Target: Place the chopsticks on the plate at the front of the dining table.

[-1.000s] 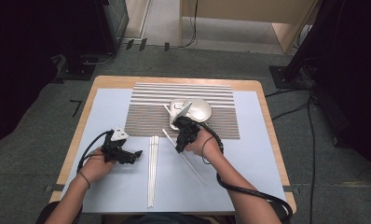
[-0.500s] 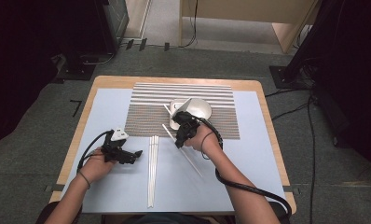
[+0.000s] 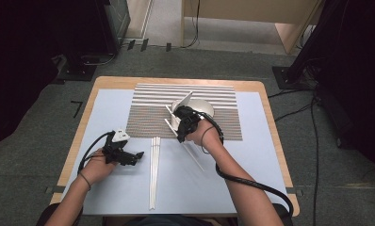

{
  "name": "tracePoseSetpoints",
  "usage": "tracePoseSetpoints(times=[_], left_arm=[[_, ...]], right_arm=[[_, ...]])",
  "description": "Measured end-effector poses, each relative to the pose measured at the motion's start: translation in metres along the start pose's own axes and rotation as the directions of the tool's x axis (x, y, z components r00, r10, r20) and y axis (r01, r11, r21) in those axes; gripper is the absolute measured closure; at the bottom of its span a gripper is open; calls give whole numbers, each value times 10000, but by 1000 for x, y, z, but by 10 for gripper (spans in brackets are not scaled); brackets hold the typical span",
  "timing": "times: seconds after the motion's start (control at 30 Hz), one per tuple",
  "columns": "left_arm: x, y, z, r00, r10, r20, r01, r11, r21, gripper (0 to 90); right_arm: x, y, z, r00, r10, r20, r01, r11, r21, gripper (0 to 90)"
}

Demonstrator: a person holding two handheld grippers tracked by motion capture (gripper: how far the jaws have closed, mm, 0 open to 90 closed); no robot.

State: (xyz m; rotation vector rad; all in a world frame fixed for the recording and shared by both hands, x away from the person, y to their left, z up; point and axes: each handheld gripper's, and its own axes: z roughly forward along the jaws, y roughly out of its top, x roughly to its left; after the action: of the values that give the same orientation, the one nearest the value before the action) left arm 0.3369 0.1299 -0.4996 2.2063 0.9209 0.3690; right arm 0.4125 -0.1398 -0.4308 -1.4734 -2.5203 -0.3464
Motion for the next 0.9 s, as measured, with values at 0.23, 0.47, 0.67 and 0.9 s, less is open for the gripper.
tracePoseSetpoints(times=[0.23, 0.47, 0.67, 0.9], left_arm=[[0, 0, 0, 10000, -2, -4, 2, 10000, -7, 10], [0, 0, 0, 10000, -10, 1, 10, 10000, -13, 10], [0, 0, 0, 10000, -56, -1, 56, 10000, -48, 10], [0, 0, 0, 10000, -31, -2, 31, 10000, -31, 11]], right_arm=[[-2, 9, -3, 9999, 101, 7, -101, 9999, -12, 854], [-4, 17, -4, 9999, 137, -34, -137, 9998, -134, 854], [-3, 24, -4, 9999, 83, 88, -81, 9997, -211, 854], [-5, 29, -5, 9999, 105, 122, -102, 9997, -234, 854]])
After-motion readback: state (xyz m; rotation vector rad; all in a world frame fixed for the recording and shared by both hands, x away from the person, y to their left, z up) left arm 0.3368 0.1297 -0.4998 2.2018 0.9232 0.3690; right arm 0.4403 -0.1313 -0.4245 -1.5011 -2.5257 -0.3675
